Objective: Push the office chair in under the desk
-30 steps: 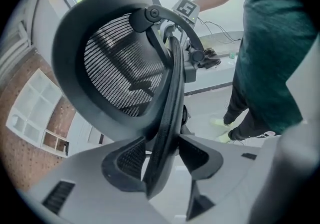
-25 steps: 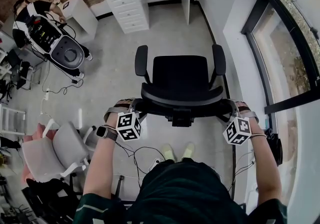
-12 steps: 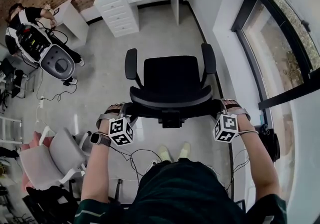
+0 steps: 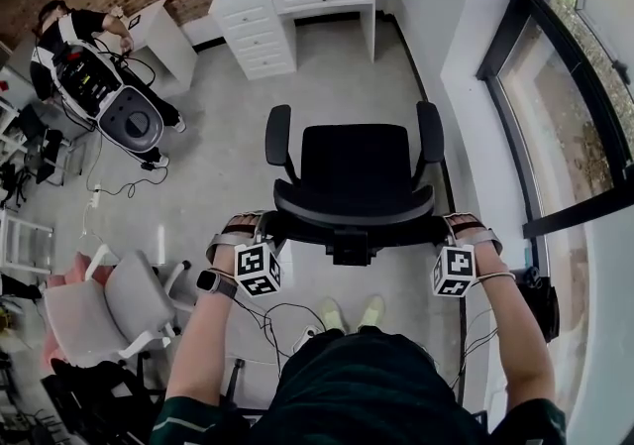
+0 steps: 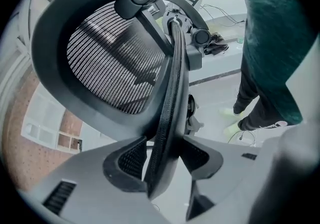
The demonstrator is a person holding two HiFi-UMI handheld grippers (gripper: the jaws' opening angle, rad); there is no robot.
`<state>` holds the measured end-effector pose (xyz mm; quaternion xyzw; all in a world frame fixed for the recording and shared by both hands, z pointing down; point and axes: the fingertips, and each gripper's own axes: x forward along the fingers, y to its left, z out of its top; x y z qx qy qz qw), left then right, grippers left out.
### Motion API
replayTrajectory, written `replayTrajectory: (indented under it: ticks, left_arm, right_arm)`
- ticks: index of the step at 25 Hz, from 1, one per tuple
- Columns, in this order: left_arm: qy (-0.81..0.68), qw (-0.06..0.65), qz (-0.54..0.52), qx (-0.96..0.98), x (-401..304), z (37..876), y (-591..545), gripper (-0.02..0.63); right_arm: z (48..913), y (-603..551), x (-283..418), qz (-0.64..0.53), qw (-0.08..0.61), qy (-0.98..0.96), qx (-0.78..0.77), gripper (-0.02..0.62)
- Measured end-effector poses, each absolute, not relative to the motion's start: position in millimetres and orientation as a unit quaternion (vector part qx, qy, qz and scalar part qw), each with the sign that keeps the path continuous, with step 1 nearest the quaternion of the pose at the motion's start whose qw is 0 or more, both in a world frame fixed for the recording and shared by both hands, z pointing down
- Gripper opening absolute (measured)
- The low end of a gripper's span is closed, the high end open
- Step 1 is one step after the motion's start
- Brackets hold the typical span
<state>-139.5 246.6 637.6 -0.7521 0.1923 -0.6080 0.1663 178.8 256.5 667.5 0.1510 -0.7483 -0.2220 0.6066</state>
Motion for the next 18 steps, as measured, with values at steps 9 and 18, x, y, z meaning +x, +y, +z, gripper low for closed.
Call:
replayTrajectory:
  ticks: [9, 18]
  left_arm:
    - [0.184, 0.152, -0.619, -0.749, -139, 641, 239, 0.192]
    - [0.197, 0.136, -0.629, -0.739, -139, 639, 210, 0.19]
  right_arm:
    - [671, 243, 179, -0.229, 0.601, -0.75, 0.153, 0.072]
    - [670, 209, 179, -0.241, 0.594, -0.751, 0.156, 0.071]
